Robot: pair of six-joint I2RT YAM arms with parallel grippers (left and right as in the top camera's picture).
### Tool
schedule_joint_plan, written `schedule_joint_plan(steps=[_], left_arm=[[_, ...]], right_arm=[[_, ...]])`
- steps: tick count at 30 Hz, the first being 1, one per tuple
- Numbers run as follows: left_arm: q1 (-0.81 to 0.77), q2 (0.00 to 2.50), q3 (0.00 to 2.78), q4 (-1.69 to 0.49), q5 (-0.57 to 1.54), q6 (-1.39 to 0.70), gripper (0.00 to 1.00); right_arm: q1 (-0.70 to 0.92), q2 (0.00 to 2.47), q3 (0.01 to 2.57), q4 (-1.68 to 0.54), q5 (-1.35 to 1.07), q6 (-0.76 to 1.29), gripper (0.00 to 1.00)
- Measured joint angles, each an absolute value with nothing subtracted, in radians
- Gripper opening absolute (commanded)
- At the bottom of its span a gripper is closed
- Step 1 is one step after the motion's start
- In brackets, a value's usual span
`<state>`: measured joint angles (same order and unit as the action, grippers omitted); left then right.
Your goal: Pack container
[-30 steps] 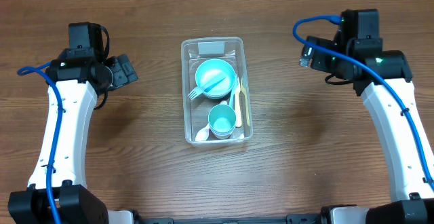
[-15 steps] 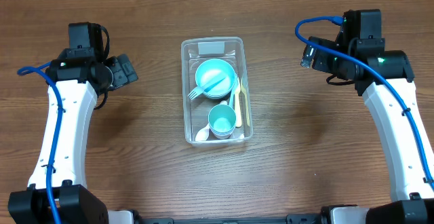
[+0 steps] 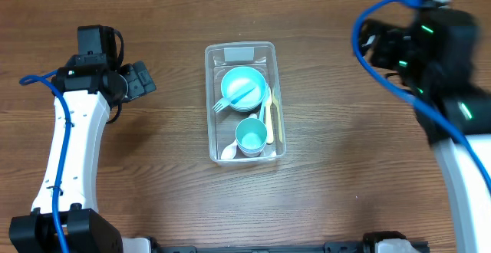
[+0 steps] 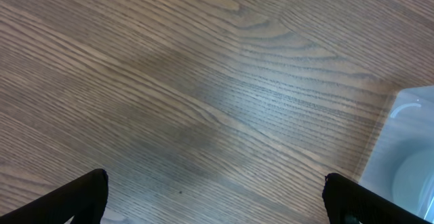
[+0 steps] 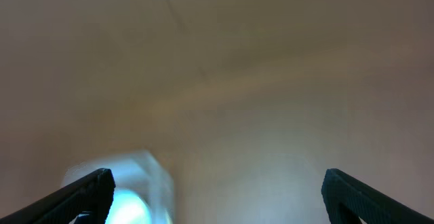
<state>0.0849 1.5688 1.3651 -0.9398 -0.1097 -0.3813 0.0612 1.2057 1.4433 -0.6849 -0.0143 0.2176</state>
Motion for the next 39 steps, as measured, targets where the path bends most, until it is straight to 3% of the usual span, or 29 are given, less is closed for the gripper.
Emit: schedule_joint_plan(steps=[7,12,18,24,39], left_arm=[[0.085,1.569,1.365,-0.941,-0.109,-0.381,1.0],[0.085,1.569,1.365,-0.94,-0.11,-0.381,1.0],[0.085,1.569,1.366,-0.941,-0.11,-0.381,1.0],[0.085,1.568,1.366,-0.94,-0.11,-0.381,1.0],[0.085,1.568,1.366,-0.94,-0.11,-0.381,1.0]], right_arm=[[0.106,0.667,1.327,-0.503,-0.027,0.051,1.0],[0.106,0.392,1.046,-0.483,-0.027,-0.043,1.0],[0.106,0.128,0.596,-0.25,-0.048,-0.075,1.0],[0.106,0.025,0.249,-0.043,-0.111,-0.079,1.0],[0.076,0.015,0.061,0.001,-0.08,0.049,1.0]])
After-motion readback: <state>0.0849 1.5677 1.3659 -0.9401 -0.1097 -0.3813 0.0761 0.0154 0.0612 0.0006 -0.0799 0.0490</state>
